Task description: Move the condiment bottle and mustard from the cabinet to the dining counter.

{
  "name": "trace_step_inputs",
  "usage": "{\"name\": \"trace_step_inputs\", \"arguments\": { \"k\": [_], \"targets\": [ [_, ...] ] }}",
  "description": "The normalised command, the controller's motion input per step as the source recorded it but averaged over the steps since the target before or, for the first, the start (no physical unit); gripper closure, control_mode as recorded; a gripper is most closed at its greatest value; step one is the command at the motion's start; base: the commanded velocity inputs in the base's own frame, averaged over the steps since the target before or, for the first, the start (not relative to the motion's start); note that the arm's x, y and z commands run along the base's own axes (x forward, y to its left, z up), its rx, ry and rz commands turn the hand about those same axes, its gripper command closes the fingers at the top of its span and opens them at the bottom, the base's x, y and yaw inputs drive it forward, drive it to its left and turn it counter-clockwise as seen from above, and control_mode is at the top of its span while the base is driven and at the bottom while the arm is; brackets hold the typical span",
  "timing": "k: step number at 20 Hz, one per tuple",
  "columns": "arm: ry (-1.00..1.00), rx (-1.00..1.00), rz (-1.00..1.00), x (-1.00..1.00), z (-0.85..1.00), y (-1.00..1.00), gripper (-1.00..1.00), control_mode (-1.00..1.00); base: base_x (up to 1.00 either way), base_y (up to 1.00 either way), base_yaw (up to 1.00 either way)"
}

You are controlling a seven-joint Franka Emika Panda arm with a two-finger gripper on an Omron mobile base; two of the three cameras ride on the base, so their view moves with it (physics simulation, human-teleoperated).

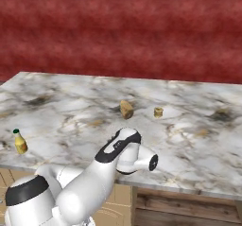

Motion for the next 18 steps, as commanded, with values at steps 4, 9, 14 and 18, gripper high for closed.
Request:
{"name": "trace_step_inputs", "arguments": {
  "k": [4, 9, 14, 18],
  "targets": [
    [0.00, 0.02, 0.00, 0.01, -0.22, 0.00, 1.00, -1.00, 0.00, 0.00, 0.00],
    [0.00, 0.02, 0.00, 0.08, -0.18, 0.00, 1.00, -1.00, 0.00, 0.00, 0.00],
    [0.00, 0.01, 0.00, 0.05, -0.16, 0.00, 1.00, -1.00, 0.00, 0.00, 0.00],
    [0.00, 0.00, 0.00, 0.00, -0.11, 0.00, 1.00, -1.00, 0.00, 0.00, 0.00]
  ]
}}
